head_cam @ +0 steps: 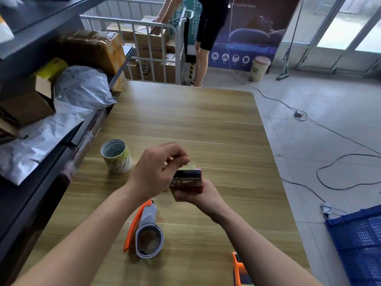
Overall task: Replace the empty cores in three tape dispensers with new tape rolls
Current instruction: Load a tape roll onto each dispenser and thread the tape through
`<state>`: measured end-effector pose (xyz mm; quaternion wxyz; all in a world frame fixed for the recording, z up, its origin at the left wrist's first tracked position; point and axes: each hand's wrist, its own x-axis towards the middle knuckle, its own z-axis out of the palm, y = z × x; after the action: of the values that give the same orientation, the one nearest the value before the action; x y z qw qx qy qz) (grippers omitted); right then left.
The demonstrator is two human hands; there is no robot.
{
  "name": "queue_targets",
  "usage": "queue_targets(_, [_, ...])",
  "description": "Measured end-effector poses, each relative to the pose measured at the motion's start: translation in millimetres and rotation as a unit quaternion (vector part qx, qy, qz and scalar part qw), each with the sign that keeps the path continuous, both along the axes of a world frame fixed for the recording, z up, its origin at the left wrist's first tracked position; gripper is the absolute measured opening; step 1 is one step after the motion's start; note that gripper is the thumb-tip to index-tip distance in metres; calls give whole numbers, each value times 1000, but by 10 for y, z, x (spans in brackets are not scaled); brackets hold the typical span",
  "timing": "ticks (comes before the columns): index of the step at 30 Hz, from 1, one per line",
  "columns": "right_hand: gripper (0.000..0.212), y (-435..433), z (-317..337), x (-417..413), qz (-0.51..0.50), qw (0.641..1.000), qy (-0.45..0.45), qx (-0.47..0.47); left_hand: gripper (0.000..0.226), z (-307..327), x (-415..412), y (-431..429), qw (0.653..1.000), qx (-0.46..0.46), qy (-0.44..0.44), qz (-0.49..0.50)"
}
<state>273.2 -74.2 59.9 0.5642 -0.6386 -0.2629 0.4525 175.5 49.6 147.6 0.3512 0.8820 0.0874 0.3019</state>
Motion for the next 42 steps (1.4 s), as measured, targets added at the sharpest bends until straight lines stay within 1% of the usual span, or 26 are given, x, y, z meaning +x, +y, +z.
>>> queue_targets(3, [30,12,4,18,13,1000,7,-4,16,85,14,11,1000,-10,-21,5])
queue_targets(7, [27,1,-32,33,23,1000,16,-9,9,208,21,60,999,-12,-44,5])
queue_targets(11, [36,1,-45,45,25,999,8,-23,9,236,26,50,999,-16,-48,19])
queue_targets(15, [24,-37,-30,75,6,999,2,-54,11,294,43,81,995,-35,-64,63])
queue_targets(18, [22,-52,10,68,1,998,-3,-63,11,352,55,105,994,-29,-59,87])
queue_targets(24, [29,1,46,50,-20,998,16,-57,10,473,163,194,989,-65,-65,116])
queue_targets(27, [33,13,68,51,-31,999,5,-42,10,530,219,238,986,-87,-77,119])
queue_targets(34, [20,31,112,-41,-36,999,-10,-15,11,547,254,286,982,-129,-70,121])
queue_targets(39, [18,59,119,-62,-37,999,-4,-10,12,560,265,339,980,-134,-64,130])
queue_targets(42, [20,80,143,-63,-67,998,-6,-14,12,573,280,361,979,-138,-61,135])
